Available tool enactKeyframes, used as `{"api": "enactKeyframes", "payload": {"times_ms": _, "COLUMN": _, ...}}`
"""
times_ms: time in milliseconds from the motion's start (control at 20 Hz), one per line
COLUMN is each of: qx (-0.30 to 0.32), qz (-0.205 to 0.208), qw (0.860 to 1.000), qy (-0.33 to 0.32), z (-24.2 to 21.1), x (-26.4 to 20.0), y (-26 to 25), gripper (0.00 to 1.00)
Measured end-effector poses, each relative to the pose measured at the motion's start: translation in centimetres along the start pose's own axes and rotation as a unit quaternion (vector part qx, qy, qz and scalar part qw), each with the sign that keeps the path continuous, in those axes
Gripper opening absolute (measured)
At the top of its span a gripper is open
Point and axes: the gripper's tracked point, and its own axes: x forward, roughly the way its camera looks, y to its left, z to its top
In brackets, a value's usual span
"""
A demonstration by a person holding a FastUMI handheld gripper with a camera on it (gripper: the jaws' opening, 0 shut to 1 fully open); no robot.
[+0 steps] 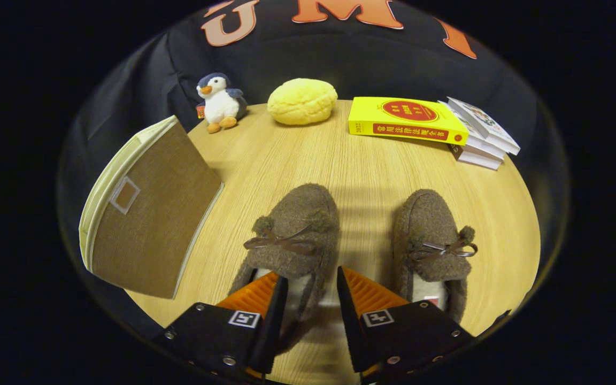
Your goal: Open the storage box then place both shoes into the box .Put the left shoe in first, then the right shoe, with the right side of both shoes facing outward in a uniform manner.
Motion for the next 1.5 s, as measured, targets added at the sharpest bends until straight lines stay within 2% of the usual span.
{"api": "enactKeyframes", "payload": {"times_ms": 100, "qx": 0.020, "qz": -0.015, "qw": 1.000, "qy": 0.006, "z": 0.1, "x": 0.7, "y": -0.9, "gripper": 0.39}}
{"api": "enactKeyframes", "payload": {"times_ms": 250, "qx": 0.035, "qz": -0.028, "qw": 0.999, "qy": 0.011, "z": -0.2, "x": 1.4, "y": -1.4, "gripper": 0.30}}
{"api": "enactKeyframes", "payload": {"times_ms": 500, "qx": 0.062, "qz": -0.029, "qw": 0.997, "qy": 0.032, "z": -0.4, "x": 1.1, "y": -1.2, "gripper": 0.04}}
{"api": "enactKeyframes", "payload": {"times_ms": 800, "qx": 0.051, "qz": -0.021, "qw": 0.998, "qy": 0.009, "z": 2.5, "x": -2.3, "y": 1.5, "gripper": 0.03}}
{"api": "enactKeyframes", "payload": {"times_ms": 1050, "qx": 0.056, "qz": -0.021, "qw": 0.998, "qy": -0.025, "z": 6.8, "x": -7.4, "y": 4.6, "gripper": 0.03}}
{"api": "enactKeyframes", "payload": {"times_ms": 1300, "qx": 0.062, "qz": 0.017, "qw": 0.996, "qy": -0.055, "z": 11.0, "x": -11.9, "y": 11.1, "gripper": 0.03}}
{"api": "enactKeyframes", "payload": {"times_ms": 1500, "qx": 0.042, "qz": 0.056, "qw": 0.995, "qy": -0.072, "z": 13.7, "x": -13.2, "y": 17.9, "gripper": 0.03}}
